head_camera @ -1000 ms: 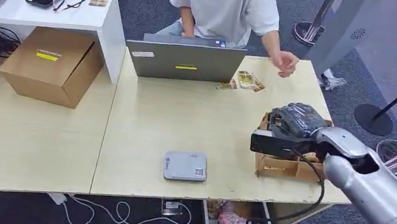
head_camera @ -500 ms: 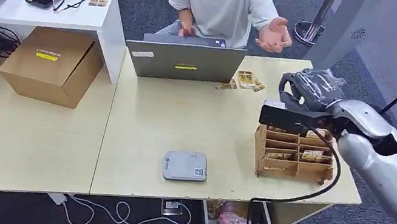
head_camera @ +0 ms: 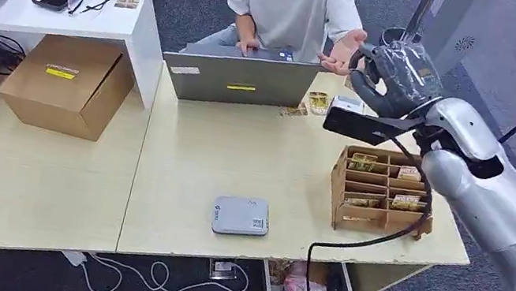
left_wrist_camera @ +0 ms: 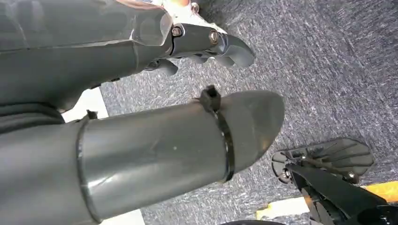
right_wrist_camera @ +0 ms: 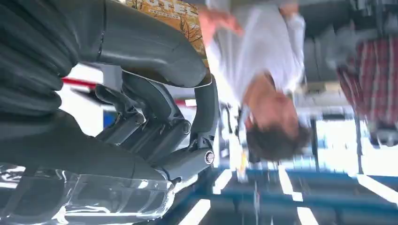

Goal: Pass the card to the sensor for recognition and then transmit it.

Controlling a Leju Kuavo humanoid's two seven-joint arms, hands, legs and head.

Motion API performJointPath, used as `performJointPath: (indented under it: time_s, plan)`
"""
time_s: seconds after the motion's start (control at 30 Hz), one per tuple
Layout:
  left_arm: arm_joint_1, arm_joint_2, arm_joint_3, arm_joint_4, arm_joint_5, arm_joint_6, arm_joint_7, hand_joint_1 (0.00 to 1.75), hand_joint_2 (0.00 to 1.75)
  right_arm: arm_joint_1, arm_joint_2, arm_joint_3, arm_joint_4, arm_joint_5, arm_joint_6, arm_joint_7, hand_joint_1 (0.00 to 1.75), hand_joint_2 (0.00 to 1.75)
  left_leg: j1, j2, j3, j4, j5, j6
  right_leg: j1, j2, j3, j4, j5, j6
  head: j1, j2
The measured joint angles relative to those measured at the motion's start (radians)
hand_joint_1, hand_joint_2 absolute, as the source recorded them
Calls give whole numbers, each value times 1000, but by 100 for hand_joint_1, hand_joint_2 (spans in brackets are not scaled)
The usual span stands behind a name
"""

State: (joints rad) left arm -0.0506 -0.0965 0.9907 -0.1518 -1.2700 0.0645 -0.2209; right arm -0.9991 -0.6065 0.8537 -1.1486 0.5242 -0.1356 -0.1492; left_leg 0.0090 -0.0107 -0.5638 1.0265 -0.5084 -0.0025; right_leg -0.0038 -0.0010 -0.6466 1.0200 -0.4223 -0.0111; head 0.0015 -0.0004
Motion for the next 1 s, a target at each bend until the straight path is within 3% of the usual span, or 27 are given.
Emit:
performJointPath:
  time_s: [0.27,0.43,0.63,1.0]
  plan:
    - [-12,-8,-24,0,-33,8,10,0,0,-12,157,-6,115,170,-238,-38,175,175,0,0,1,0,1,-1,0,0,0,0,0,0,0,0]
    - [-19,-10,-34,0,-40,9,11,0,0,-14,223,8,190,245,-337,-41,175,175,0,0,0,0,1,0,0,0,0,0,0,0,0,0]
    - [-26,-11,-49,0,-58,9,23,0,0,-10,266,15,271,351,-461,-29,175,175,0,0,1,0,1,0,0,0,0,0,0,0,0,0]
    - [-30,-15,-61,0,-61,9,28,0,0,-1,288,19,328,367,-475,-23,175,175,0,0,1,0,1,0,0,0,0,0,0,0,0,0]
